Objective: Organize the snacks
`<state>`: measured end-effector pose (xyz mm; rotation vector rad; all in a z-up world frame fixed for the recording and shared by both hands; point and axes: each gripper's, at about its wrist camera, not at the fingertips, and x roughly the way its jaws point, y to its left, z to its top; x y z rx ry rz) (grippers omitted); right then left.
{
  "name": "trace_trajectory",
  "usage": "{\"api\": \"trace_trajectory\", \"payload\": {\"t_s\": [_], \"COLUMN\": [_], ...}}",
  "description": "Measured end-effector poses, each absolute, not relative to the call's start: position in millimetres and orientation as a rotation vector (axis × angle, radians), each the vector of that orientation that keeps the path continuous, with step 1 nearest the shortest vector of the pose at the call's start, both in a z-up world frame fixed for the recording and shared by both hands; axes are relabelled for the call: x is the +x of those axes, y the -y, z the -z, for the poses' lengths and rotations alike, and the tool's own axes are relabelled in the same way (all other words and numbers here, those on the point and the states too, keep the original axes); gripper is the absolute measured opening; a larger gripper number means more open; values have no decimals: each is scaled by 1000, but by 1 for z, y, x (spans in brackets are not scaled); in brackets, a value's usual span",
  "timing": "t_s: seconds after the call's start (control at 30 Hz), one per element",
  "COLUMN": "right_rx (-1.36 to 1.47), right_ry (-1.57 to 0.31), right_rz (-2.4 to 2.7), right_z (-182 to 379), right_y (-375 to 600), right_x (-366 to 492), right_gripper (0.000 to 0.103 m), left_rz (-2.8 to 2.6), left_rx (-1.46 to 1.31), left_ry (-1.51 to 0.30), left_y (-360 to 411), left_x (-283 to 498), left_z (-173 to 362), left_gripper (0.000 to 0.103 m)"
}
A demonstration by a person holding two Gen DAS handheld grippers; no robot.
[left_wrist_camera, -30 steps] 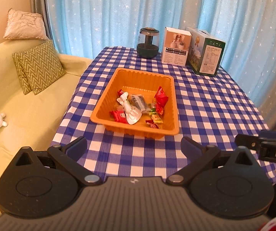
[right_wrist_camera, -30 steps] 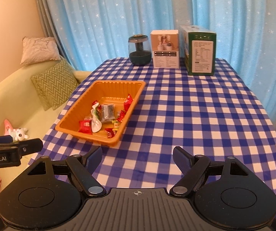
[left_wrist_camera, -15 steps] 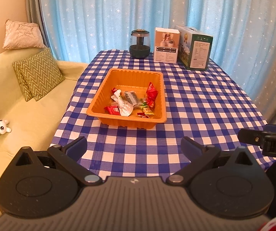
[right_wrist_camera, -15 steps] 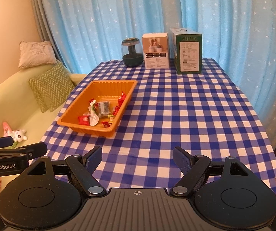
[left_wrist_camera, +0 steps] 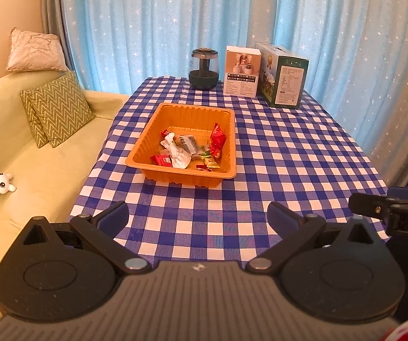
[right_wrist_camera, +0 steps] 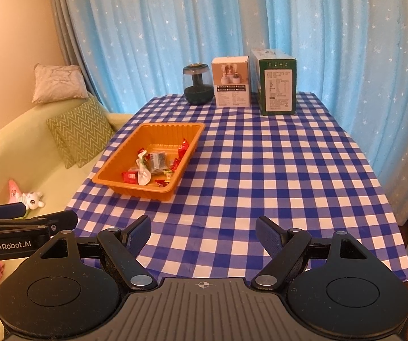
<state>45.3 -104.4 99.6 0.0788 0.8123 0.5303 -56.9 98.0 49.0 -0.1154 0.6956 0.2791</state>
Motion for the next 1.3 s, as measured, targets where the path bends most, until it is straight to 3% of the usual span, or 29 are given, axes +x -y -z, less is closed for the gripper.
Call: {"api": "trace_trajectory", "payload": {"t_s": [1.3], "right_rx": [74], "right_ry": [-806], "right_rz": [-553], "right_z": [-104], "right_y": [99], "right_x": [40], "right_gripper": [80], "left_rz": [-287], "left_rx": [-105], "left_ry": [-673], "left_y": [-94], "left_x": [-61], "left_z": [-58], "left_gripper": [103]}}
